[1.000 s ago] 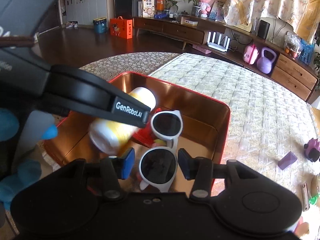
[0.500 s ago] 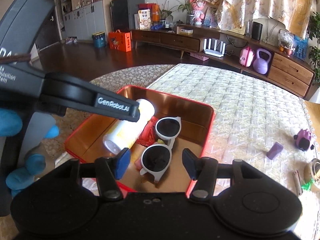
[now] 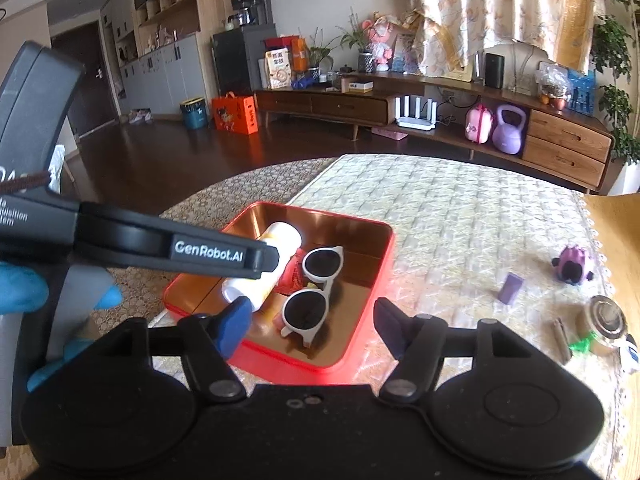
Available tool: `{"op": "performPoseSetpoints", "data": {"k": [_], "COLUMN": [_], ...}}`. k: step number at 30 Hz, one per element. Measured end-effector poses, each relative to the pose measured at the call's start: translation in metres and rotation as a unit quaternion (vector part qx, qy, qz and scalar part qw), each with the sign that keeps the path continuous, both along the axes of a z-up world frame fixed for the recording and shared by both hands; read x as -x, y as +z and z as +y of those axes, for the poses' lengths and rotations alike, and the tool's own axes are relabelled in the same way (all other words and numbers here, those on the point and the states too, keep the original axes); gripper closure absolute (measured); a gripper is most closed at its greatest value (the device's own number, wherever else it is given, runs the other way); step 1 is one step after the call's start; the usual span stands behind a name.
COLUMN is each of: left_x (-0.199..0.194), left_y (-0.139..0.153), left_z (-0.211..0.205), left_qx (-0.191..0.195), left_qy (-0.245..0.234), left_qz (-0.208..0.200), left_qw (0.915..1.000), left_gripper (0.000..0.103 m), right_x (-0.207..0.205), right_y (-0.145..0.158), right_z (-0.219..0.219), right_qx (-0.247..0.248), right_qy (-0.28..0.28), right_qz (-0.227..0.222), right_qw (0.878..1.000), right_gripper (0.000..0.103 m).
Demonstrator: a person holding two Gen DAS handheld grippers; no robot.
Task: Organize rigid objects
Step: 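Open both tools to release the items and withdraw from the box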
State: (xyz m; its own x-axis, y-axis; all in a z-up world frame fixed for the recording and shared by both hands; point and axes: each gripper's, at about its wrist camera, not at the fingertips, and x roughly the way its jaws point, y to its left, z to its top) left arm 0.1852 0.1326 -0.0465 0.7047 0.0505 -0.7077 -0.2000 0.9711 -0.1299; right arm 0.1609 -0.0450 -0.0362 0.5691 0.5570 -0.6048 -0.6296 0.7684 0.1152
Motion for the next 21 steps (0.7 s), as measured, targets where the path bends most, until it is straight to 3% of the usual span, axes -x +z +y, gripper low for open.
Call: {"op": "performPoseSetpoints", "data": {"k": [13, 21], "left_x": [0.019, 0.023], "left_y": [0.010, 0.015], "left_z": [-0.047, -0.076], "left_qx": [0.014, 0.011], "left_qy": [-0.045, -0.058], "left_qz": [-0.007, -0.014], "left_qw": [0.9989, 0.9982], "left_gripper": [0.037, 0.025], "right_x": [0.016, 0.022], "right_y": [0.009, 0.007], "right_z": [-0.060, -0.102], "right_qx": [-0.026, -0.048], "right_qy": [-0.042, -0.078], "right_qz": [-0.004, -0.007], "right_qw": [0.999, 0.996], "right_gripper": [0.021, 0.009]}}
